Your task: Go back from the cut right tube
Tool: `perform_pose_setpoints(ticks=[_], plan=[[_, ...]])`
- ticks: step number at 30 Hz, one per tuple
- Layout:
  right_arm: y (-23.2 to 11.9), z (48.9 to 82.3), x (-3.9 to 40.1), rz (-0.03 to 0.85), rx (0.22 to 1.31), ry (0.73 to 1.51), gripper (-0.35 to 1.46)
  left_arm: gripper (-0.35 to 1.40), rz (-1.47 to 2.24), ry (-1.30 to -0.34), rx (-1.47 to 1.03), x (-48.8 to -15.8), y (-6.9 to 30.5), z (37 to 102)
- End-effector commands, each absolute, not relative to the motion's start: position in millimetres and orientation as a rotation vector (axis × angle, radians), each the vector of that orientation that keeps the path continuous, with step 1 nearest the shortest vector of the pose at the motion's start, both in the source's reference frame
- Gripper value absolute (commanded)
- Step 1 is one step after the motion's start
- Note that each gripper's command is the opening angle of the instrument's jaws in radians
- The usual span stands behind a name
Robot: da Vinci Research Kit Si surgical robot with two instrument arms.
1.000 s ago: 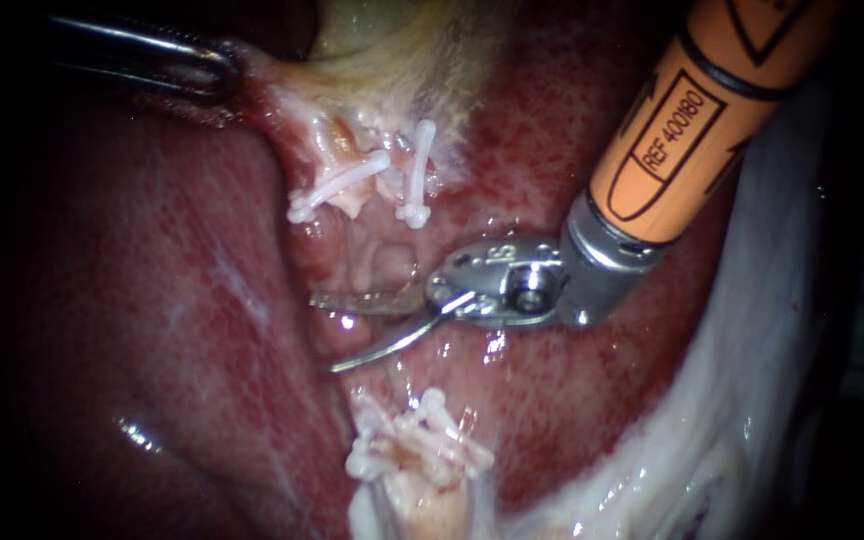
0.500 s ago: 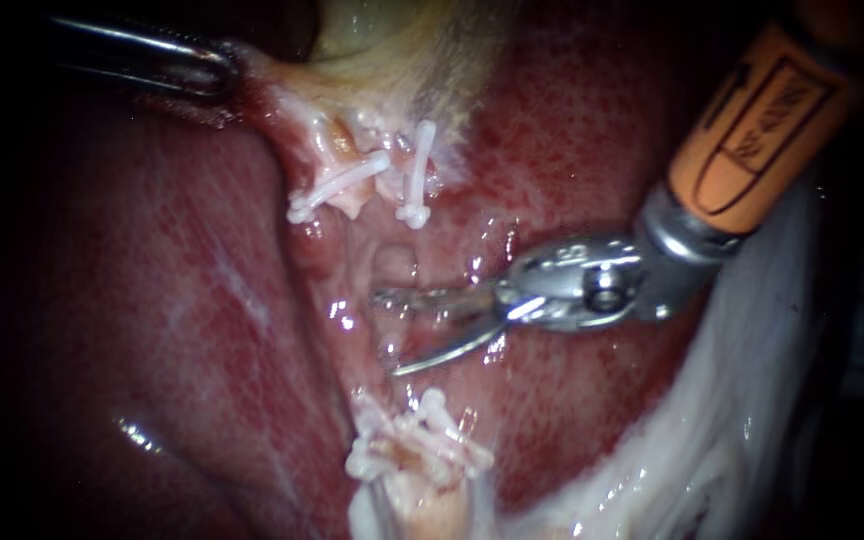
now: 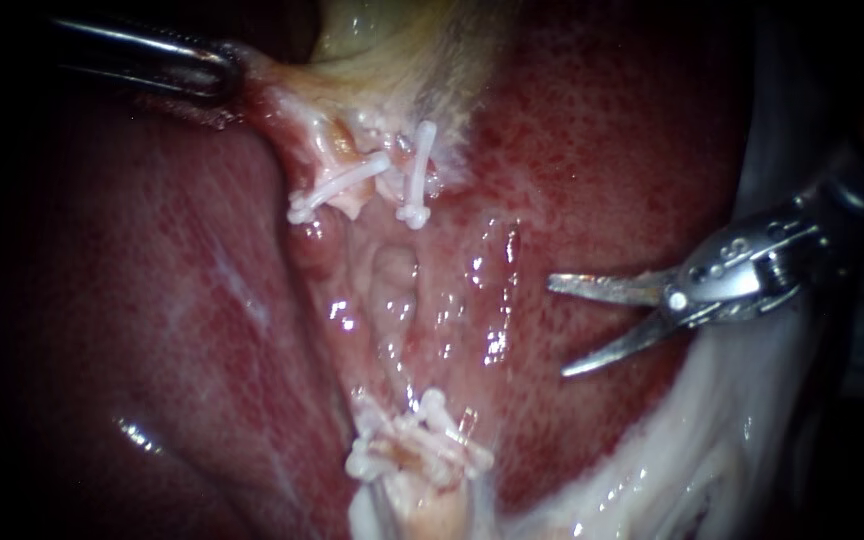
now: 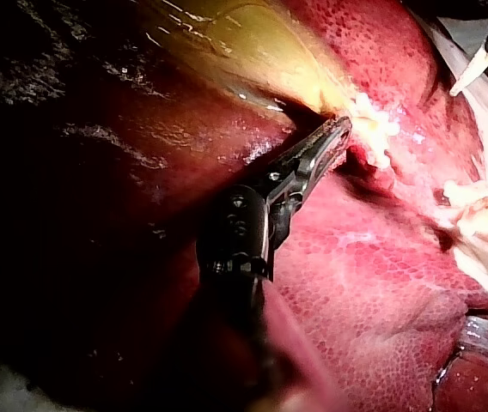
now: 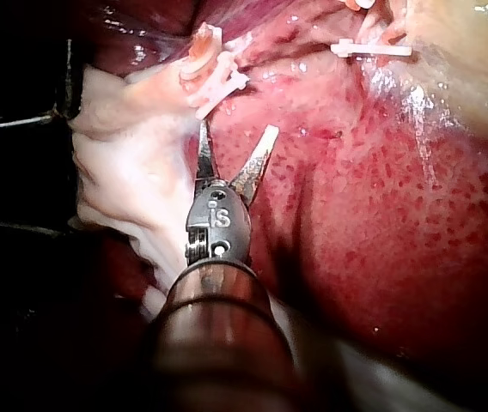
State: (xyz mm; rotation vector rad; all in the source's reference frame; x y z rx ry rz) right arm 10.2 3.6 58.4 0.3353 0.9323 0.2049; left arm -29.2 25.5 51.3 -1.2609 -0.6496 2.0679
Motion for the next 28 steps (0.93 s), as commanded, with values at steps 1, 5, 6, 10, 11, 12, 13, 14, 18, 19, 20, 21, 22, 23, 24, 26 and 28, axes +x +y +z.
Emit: perform_pose_setpoints(ticks=[1, 5, 6, 10, 11, 12, 13, 14, 18, 19, 20, 21, 22, 23, 24, 26, 28], plan=[[3.7, 58.4, 10.0, 0.208, 0.330, 0.929, 1.45, -0.35, 2.068, -0.648, -1.260, -29.3, 25.5, 51.3], [3.8, 58.2, 9.9, 0.218, 0.304, 0.916, 1.45, -0.35, 2.069, -0.645, -1.260, -29.5, 25.4, 51.5], [3.7, 58.1, 9.9, 0.217, 0.305, 0.916, 1.45, -0.35, 2.069, -0.643, -1.260, -29.6, 25.3, 51.7], [3.7, 58.1, 9.9, 0.205, 0.336, 0.927, 1.45, -0.35, 2.073, -0.634, -1.260, -30.4, 24.6, 52.8], [3.7, 58.1, 9.9, 0.205, 0.336, 0.927, 1.45, -0.35, 2.075, -0.636, -1.261, -30.6, 24.3, 53.1], [3.7, 58.1, 9.9, 0.205, 0.336, 0.927, 1.45, -0.35, 2.075, -0.637, -1.266, -31.0, 24.0, 53.7], [3.7, 58.1, 9.9, 0.205, 0.336, 0.927, 1.45, -0.35, 2.080, -0.641, -1.265, -31.4, 23.7, 54.1], [3.6, 58.0, 9.9, 0.204, 0.336, 0.927, 1.45, -0.35, 2.087, -0.644, -1.260, -31.7, 23.5, 54.5], [3.5, 57.9, 9.9, 0.203, 0.337, 0.925, 1.45, -0.35, 2.107, -0.655, -1.251, -33.0, 22.6, 56.2], [3.5, 57.9, 9.9, 0.203, 0.337, 0.925, 1.45, -0.35, 2.111, -0.657, -1.249, -33.2, 22.4, 56.5], [3.5, 57.9, 9.9, 0.203, 0.337, 0.925, 1.45, -0.35, 2.118, -0.659, -1.244, -33.3, 22.2, 56.9], [3.5, 57.9, 9.9, 0.203, 0.337, 0.925, 1.45, -0.35, 2.114, -0.664, -1.241, -33.4, 22.1, 57.0], [3.5, 57.9, 9.9, 0.203, 0.337, 0.925, 1.45, -0.35, 2.115, -0.664, -1.241, -33.4, 22.1, 57.1], [3.5, 57.8, 9.9, 0.203, 0.337, 0.925, 1.45, -0.35, 2.115, -0.665, -1.242, -33.3, 22.1, 57.1], [3.5, 57.8, 9.9, 0.203, 0.337, 0.925, 1.45, -0.35, 2.114, -0.666, -1.242, -33.3, 22.2, 57.0], [3.5, 57.8, 10.0, 0.202, 0.339, 0.926, 1.45, -0.35, 2.114, -0.669, -1.242, -33.2, 22.4, 56.7], [3.4, 57.9, 10.5, 0.193, 0.360, 0.931, 1.45, -0.35, 2.112, -0.676, -1.242, -32.8, 22.7, 56.1]])
